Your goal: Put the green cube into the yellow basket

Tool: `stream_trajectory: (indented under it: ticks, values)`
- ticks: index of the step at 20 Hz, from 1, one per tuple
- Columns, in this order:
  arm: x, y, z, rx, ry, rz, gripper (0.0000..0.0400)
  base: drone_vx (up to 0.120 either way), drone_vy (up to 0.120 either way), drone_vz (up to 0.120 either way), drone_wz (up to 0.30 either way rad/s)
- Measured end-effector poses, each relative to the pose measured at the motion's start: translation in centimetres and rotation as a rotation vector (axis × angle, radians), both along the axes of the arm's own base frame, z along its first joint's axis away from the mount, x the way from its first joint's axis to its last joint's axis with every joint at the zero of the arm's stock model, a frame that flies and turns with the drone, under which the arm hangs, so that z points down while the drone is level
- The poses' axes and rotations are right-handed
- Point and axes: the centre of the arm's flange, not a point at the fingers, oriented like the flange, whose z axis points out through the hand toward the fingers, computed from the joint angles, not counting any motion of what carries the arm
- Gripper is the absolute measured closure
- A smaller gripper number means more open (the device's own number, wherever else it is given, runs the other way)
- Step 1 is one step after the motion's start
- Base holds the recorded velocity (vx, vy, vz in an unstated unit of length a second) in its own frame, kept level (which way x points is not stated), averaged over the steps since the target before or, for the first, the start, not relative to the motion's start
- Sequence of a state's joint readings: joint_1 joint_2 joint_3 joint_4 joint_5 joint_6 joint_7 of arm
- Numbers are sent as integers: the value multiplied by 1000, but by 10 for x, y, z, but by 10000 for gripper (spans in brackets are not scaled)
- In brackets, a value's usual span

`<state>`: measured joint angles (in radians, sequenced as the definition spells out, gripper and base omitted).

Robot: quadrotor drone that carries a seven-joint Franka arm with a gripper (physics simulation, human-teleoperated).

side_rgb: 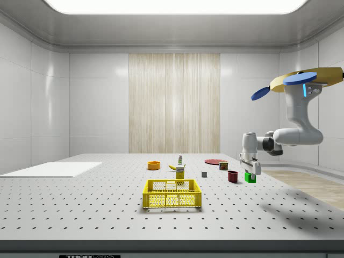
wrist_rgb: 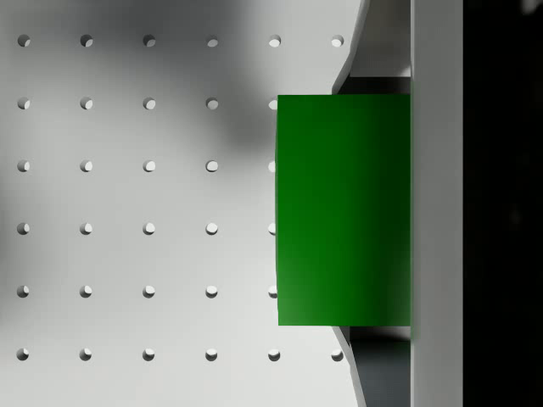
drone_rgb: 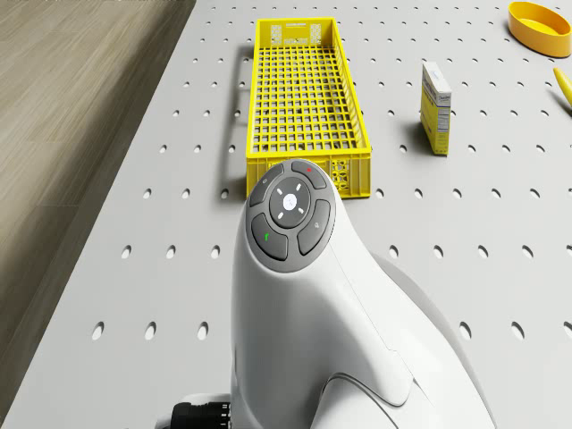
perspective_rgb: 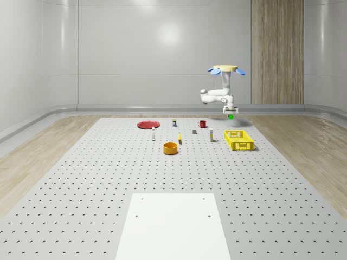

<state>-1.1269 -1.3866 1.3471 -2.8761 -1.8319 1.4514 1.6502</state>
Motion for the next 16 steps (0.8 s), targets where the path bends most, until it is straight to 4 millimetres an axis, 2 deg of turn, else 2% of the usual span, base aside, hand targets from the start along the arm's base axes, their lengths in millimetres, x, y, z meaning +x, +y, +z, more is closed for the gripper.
stream_trajectory:
  ticks: [2, 6, 9, 16]
  values:
    - [0, 0, 0, 0, 0, 0, 149, 120, 0, 0, 0]
    - [0, 0, 0, 0, 0, 0, 149, 120, -90, 0, 0]
    - [0, 0, -1, 0, 0, 0, 149, 120, 0, 120, 0]
    - [0, 0, -1, 0, 0, 0, 149, 120, 0, 6, 0]
